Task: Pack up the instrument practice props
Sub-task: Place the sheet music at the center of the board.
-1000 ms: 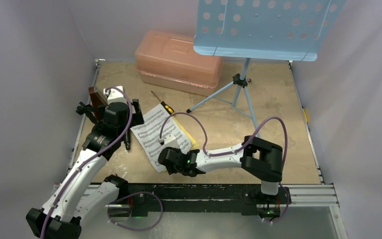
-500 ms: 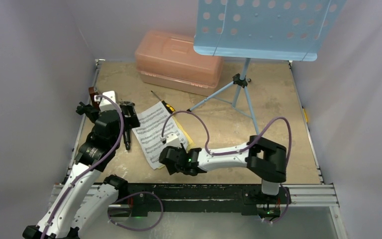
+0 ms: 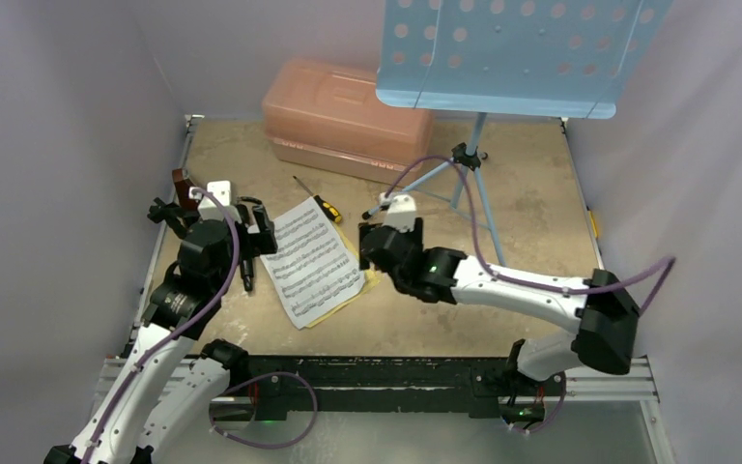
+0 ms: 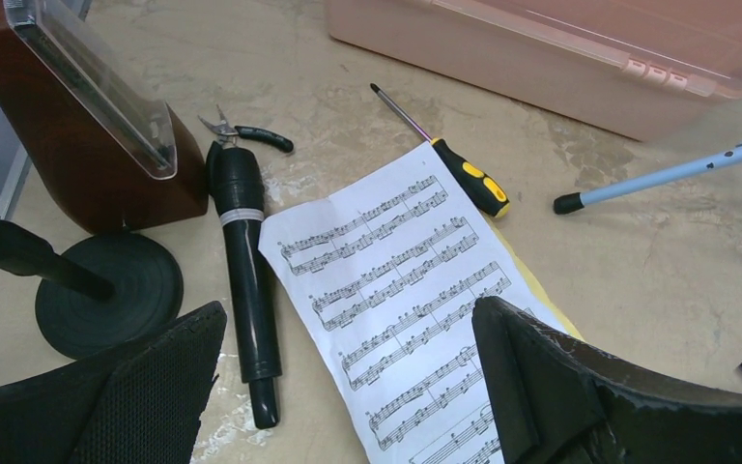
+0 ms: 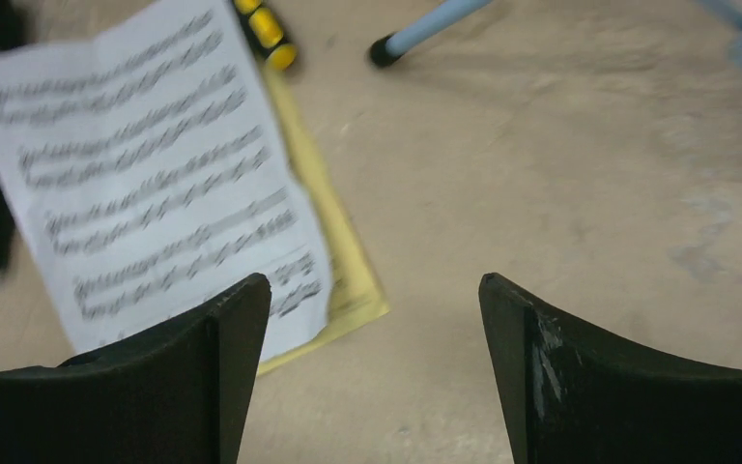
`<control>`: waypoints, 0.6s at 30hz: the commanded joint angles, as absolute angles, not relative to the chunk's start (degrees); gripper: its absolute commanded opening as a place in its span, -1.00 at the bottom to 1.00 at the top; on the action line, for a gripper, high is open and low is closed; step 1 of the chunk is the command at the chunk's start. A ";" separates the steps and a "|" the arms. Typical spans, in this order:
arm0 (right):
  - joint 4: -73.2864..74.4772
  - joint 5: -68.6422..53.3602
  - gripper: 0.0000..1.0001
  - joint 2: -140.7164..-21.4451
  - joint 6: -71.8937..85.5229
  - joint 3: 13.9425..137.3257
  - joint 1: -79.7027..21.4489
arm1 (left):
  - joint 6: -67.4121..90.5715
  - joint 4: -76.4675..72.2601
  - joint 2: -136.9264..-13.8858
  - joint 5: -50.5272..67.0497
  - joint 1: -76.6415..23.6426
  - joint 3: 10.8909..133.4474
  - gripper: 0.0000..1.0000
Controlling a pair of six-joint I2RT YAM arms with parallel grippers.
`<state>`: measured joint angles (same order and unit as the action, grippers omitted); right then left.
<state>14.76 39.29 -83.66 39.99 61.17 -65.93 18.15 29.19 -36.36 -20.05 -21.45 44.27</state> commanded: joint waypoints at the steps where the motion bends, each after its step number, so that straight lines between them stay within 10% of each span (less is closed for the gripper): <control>1: 14.82 53.74 0.71 -75.69 40.24 58.76 -61.18 | 16.97 26.72 -35.60 -18.30 -21.44 43.89 0.96; 18: -30.49 72.86 0.95 -69.75 16.03 48.93 -40.47 | 17.05 27.50 -34.54 -20.12 -21.42 43.44 0.96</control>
